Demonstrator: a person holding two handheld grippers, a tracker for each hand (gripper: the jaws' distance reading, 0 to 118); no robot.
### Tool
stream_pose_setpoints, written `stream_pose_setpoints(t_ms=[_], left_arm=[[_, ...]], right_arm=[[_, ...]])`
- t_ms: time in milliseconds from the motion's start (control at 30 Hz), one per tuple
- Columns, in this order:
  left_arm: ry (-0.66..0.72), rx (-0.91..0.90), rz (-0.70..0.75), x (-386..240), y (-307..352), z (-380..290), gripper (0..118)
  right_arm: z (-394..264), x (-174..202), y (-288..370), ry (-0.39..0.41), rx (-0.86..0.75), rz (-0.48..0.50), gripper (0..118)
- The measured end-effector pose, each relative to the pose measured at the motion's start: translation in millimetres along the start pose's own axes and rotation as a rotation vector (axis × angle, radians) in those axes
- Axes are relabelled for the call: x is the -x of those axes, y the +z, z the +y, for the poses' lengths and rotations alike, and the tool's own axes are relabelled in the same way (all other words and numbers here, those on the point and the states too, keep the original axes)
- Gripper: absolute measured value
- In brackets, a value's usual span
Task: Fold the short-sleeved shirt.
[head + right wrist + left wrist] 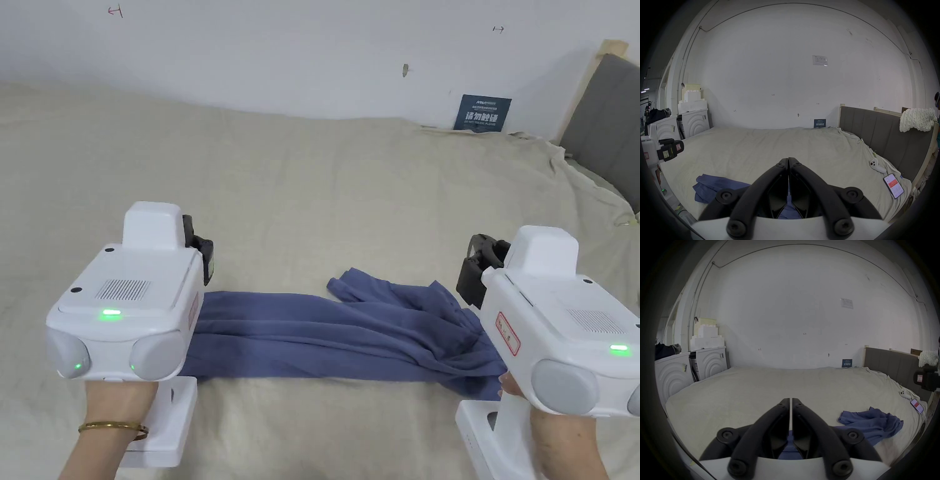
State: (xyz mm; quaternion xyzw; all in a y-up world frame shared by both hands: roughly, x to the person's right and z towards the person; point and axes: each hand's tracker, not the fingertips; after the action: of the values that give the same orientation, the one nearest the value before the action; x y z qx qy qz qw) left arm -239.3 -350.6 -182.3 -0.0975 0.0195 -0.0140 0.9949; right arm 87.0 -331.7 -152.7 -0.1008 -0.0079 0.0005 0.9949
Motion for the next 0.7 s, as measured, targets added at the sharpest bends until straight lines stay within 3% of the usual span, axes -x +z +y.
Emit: stream_pose_setpoints(t_ms=[633,700], left_arm=[[0.015,-0.004,-0.024,-4,-7,-2,0],[0.023,-0.002,-0.025,-5,-8,-2,0]], right_arm=[[4,-5,-11,0.008,0.027,-0.012,0],[9,-8,-18,0.025,0.042,-0.009,7]])
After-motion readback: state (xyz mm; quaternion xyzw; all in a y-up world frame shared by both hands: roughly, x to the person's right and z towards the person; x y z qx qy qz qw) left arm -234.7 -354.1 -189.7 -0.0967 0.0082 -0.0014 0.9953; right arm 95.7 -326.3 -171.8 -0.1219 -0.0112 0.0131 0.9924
